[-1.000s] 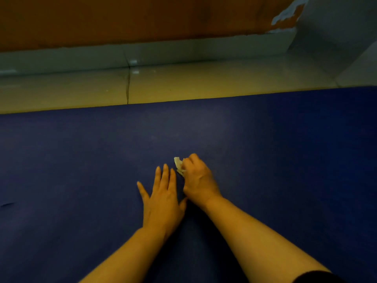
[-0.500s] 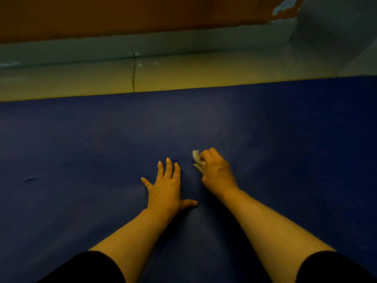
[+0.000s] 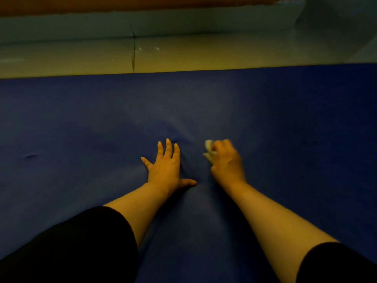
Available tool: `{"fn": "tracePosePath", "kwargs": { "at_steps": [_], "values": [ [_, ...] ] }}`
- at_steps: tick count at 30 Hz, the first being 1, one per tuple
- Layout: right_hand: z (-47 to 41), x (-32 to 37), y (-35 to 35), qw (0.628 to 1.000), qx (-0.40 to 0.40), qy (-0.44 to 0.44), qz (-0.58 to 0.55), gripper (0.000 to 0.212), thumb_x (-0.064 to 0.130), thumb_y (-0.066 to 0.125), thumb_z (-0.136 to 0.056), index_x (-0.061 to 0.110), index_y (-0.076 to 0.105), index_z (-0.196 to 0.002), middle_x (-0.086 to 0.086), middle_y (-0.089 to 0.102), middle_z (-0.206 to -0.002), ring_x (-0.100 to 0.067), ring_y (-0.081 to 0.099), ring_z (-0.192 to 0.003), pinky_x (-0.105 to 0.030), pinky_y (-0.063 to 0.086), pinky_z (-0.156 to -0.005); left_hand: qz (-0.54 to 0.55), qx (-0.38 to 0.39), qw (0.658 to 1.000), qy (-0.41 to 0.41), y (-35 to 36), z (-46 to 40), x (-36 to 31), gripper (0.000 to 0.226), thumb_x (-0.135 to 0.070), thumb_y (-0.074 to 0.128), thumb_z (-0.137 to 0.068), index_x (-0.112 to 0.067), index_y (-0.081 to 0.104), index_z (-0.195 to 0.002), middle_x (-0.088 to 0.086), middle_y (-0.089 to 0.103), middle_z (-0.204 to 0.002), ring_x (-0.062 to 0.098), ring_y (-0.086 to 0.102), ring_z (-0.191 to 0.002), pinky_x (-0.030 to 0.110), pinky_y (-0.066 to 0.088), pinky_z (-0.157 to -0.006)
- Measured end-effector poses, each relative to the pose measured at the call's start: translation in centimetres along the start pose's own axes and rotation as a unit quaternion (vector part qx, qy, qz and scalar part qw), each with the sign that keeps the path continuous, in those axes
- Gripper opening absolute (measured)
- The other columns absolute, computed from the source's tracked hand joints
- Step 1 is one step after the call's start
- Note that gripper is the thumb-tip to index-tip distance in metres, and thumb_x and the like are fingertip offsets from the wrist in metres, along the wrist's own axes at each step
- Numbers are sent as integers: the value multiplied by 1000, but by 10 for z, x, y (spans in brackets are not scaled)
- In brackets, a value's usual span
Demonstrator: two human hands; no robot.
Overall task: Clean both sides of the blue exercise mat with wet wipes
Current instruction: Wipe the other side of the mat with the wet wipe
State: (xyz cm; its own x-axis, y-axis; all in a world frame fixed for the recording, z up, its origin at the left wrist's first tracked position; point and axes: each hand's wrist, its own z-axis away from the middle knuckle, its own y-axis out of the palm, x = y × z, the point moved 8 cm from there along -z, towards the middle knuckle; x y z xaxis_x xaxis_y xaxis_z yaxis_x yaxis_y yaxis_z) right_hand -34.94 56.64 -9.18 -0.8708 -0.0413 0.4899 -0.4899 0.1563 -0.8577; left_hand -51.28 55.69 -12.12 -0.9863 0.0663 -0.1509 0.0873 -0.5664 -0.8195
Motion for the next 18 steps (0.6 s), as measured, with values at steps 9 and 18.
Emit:
{"fn": "tracePosePath", "kwargs": {
  "at_steps": [9,18],
  "values": [
    [42,43,20,997,45,-2,-61,17,1,72,-72,6,57,-79,-15,53,-80,-35,54,-63,-28,29,-53,-8,5,1000,1,-2,1,-1,123,-71,63,-72,-17,-11,-154,4,-24,-159,28,-21,-146,76,7,-105],
    [68,14,-15,996,-32,85,14,14,-7,68,-72,-1,60,-81,-23,54,-79,-39,54,-59,-35,42,-49,-18,40,998,52,18,42,0,93,-57,53,-90,-21,-4,-155,3,-17,-161,27,-12,-148,66,5,-113]
  ]
}}
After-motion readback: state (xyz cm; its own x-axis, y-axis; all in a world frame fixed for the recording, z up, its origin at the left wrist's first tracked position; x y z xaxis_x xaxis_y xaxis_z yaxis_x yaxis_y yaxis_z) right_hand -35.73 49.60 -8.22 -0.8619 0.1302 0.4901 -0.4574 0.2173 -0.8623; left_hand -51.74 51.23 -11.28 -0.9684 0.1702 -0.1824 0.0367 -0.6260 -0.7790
